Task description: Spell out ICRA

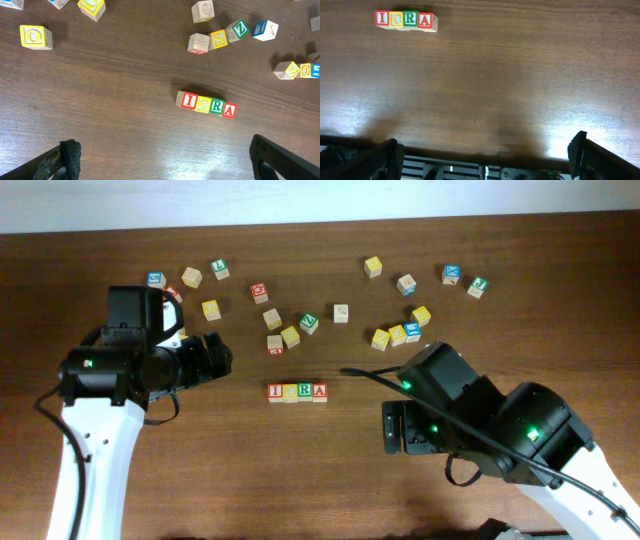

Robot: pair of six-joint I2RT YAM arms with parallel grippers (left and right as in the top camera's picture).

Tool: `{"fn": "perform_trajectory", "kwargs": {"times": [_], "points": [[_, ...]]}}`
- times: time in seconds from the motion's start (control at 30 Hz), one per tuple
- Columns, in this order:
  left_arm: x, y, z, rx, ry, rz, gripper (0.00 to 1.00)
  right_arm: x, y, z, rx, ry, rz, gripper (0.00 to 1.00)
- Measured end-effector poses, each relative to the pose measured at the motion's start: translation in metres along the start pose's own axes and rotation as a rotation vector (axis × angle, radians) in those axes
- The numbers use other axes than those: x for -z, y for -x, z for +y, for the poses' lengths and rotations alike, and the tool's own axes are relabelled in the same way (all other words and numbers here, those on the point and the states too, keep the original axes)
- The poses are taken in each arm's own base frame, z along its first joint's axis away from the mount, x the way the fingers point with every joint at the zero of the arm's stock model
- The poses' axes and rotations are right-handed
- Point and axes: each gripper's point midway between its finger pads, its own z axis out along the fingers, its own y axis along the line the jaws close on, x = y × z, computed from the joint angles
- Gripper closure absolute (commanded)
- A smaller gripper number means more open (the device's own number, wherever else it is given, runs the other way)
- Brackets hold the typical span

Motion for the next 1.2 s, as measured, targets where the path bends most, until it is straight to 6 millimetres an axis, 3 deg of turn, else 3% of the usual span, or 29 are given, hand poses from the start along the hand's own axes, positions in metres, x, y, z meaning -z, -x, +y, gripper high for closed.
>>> {"fn": "perform_trajectory", "kwargs": {"times": [0.07, 0.17, 0.3, 0.4, 0.57, 0.67, 0.9, 1.0, 1.2], "points": [[0.0, 0.0, 0.0, 0.0, 0.0, 0.0, 0.01, 0.0, 0.002, -0.001, 0.0, -0.007, -0.01, 0.02], [0.0, 0.0, 0.0, 0.0, 0.0, -0.001, 0.01, -0.002, 0.021, 0.001, 0.026, 0.005, -0.077, 0.02], [0.0, 0.0, 0.0, 0.0, 0.001, -0.001, 0.01, -0.017, 0.04, -0.034, -0.031, -0.026, -0.116, 0.02], [0.0, 0.0, 0.001, 0.0, 0.003, 0.0, 0.01, -0.019, 0.051, -0.048, -0.003, 0.003, -0.236, 0.02], [0.0, 0.0, 0.001, 0.0, 0.003, 0.0, 0.01, -0.02, 0.034, -0.094, -0.034, 0.032, -0.528, 0.02], [0.0, 0.0, 0.001, 0.0, 0.004, 0.0, 0.01, -0.033, 0.023, -0.108, -0.041, 0.039, -0.676, 0.02], [0.0, 0.0, 0.001, 0.0, 0.004, -0.001, 0.01, -0.061, 0.007, -0.113, 0.001, 0.071, -0.939, 0.02], [0.0, 0.0, 0.001, 0.0, 0.004, -0.001, 0.01, -0.075, 0.011, -0.119, 0.01, 0.052, -0.976, 0.02], [0.0, 0.0, 0.001, 0.0, 0.003, 0.0, 0.01, -0.076, 0.021, -0.126, 0.019, 0.031, -1.105, 0.02]]}}
